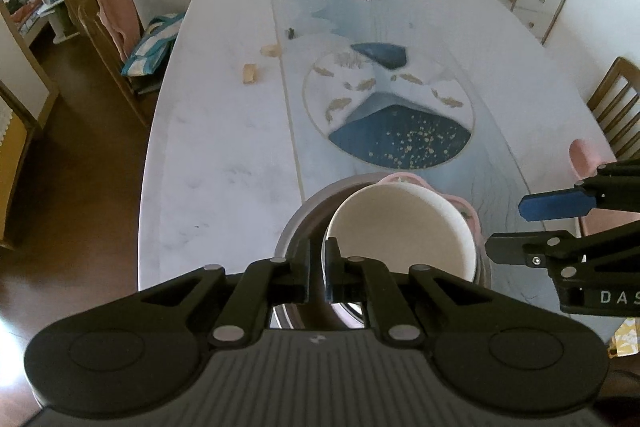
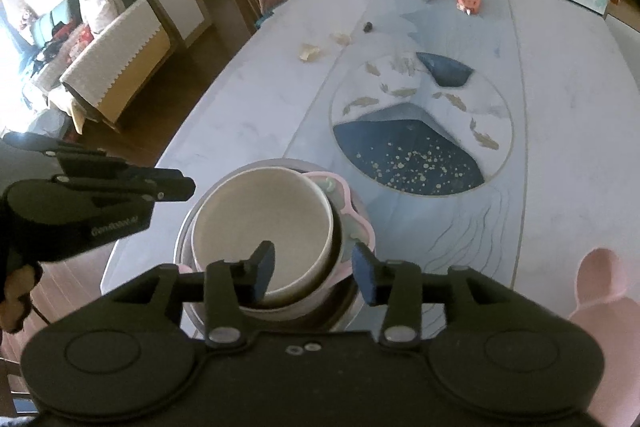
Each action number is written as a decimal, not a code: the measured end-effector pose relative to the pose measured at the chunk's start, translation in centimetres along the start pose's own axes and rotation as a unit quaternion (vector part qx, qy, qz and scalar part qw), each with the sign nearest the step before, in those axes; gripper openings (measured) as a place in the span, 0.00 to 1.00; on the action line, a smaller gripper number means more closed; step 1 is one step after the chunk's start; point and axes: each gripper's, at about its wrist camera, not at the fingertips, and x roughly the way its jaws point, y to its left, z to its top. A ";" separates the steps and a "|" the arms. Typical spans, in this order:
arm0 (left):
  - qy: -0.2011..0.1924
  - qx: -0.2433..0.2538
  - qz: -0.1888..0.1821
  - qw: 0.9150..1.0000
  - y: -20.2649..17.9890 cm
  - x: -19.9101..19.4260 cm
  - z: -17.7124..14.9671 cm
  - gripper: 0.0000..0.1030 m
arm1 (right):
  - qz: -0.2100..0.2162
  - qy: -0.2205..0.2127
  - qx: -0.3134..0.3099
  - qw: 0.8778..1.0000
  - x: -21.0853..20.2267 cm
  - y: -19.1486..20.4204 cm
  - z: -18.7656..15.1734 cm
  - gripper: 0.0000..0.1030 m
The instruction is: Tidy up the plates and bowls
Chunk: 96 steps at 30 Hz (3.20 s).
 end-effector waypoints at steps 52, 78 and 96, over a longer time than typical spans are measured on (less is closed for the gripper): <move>-0.008 -0.071 -0.020 0.997 5.0 6.0 -5.8 0.72 | -0.003 -0.005 0.078 0.997 5.0 -3.4 -7.2 0.66; 0.010 -0.056 -0.013 0.998 3.4 6.9 -4.4 0.12 | 0.005 0.025 0.091 0.996 6.3 -2.4 -6.2 0.18; -0.003 -0.055 -0.013 0.998 1.2 5.0 -5.6 0.10 | -0.019 0.003 0.089 0.996 4.3 -3.2 -7.0 0.15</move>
